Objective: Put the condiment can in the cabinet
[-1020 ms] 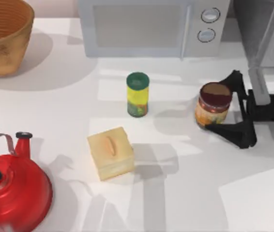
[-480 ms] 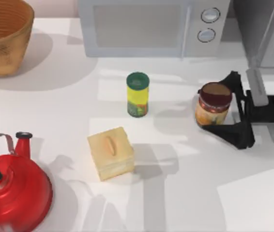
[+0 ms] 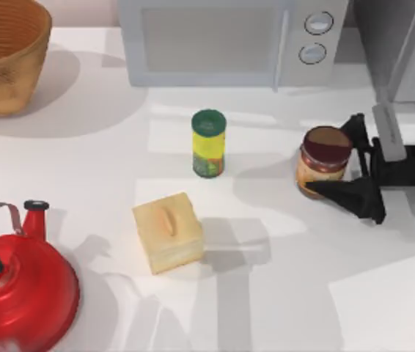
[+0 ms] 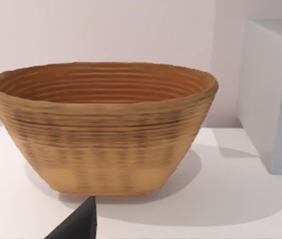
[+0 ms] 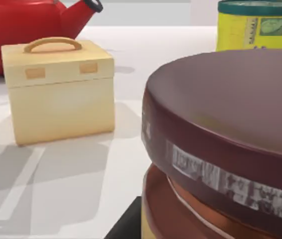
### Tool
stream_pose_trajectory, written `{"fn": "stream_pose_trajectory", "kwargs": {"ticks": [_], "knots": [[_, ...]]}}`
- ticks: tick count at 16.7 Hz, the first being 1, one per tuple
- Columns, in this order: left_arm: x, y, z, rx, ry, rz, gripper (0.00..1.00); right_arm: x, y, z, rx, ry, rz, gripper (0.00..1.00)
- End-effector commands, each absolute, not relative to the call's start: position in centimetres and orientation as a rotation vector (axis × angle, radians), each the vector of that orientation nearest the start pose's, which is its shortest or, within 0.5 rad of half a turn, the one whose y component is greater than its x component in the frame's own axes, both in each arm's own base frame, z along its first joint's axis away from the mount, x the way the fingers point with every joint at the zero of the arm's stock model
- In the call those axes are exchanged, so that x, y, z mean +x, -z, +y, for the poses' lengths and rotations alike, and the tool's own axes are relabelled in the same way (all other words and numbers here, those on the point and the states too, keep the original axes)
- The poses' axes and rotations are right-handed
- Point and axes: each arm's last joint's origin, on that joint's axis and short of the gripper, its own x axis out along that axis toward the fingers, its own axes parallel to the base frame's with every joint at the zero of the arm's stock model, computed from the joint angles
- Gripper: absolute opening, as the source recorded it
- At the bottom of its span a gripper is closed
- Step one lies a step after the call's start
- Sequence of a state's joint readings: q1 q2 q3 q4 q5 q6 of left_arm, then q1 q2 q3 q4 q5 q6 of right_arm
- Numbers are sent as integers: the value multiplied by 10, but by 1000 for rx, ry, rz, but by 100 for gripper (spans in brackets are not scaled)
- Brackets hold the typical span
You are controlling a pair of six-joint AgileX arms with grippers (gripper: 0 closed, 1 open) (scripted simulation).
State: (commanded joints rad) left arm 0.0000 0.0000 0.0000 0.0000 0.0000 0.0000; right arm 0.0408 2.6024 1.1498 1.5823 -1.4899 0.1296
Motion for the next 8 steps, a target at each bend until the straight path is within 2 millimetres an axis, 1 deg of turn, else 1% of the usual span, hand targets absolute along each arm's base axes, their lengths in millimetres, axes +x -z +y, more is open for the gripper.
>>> {"fn": "stream_pose_trajectory", "kwargs": {"ticks": [4, 5, 8], "knots": [[106, -160, -1, 0, 0, 0, 100, 407, -7, 52, 0, -1561, 0, 2], [106, -160, -1, 0, 0, 0, 100, 407, -7, 52, 0, -1561, 0, 0], [106, -160, -1, 0, 0, 0, 100, 407, -7, 52, 0, -1561, 0, 0]]}}
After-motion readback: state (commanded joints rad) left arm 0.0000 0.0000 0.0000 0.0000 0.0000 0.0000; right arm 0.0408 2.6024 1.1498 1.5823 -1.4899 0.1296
